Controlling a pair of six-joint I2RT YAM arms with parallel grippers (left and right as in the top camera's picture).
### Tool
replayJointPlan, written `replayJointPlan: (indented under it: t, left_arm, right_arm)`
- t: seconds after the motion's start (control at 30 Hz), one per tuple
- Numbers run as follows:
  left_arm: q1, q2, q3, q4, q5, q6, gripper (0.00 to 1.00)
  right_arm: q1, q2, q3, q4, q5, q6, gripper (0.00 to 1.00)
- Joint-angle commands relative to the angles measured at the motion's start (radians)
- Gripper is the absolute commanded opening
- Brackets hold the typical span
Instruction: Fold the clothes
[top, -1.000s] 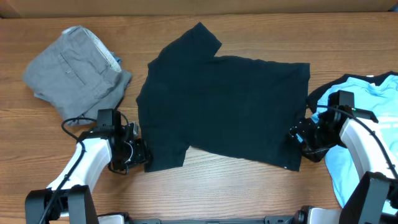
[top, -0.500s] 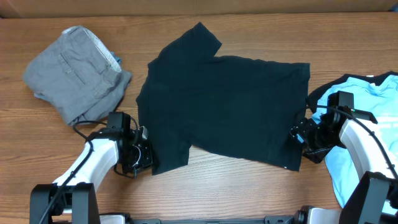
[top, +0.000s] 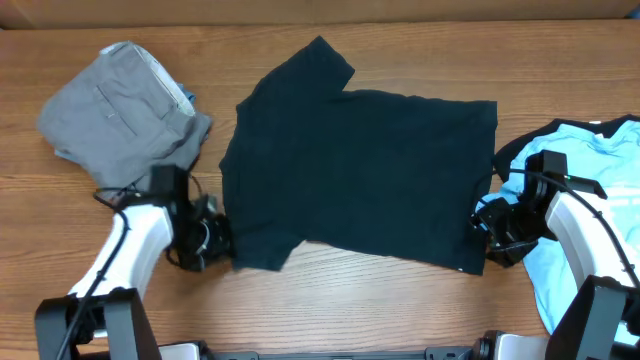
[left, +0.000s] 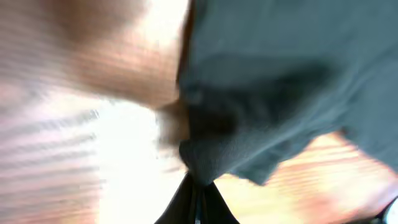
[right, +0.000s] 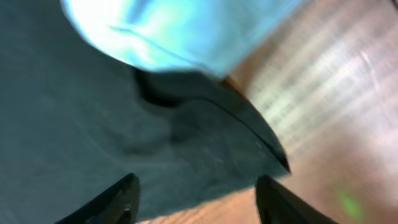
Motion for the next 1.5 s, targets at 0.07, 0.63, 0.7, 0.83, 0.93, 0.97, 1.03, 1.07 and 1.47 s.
replayJointPlan:
  t: [0.07,0.63,0.7,0.83,0.93,0.97,1.03,1.07,1.47]
  left_arm:
    - [0.010,0.005,0.069,-0.023,-0.023,0.016,0.04]
    - [0.011,0.005,0.072,-0.029,-0.051,0.016,0.04]
    - [0.011,0.005,0.074,-0.029,-0.051,0.016,0.04]
    - [0.011,0.005,0.074,-0.030,-0.048,0.015,0.05]
    - [0.011,0.004,0.074,-0.033,-0.048,0.016,0.05]
    - [0.010,0.004,0.074,-0.033,-0.049,0.016,0.05]
    - [0.010,0.004,0.074,-0.033,-0.049,0.016,0.05]
    - [0.010,0.004,0.074,-0.033,-0.049,0.016,0.05]
    - [0.010,0.004,0.074,-0.030,-0.049,0.016,0.06]
  right_arm:
    - [0.003,-0.005,-0.058,0.014,0.033,0.069,0.55]
    - [0.003,-0.005,-0.234,0.178,0.033,0.129,0.25]
    - [0.003,-0.005,-0.234,0.177,0.033,0.124,0.15]
    - [0.003,-0.005,-0.233,0.161,0.038,0.100,0.36]
    - [0.003,-0.005,-0.234,0.146,0.047,0.089,0.44]
    - [0.003,-0.005,-0.235,0.137,0.053,0.089,0.46]
    - [0.003,-0.005,-0.248,0.129,0.058,0.092,0.47]
    - [0.003,-0.005,-0.254,0.129,0.051,0.108,0.47]
    - [0.003,-0.005,-0.280,0.130,0.012,0.135,0.53]
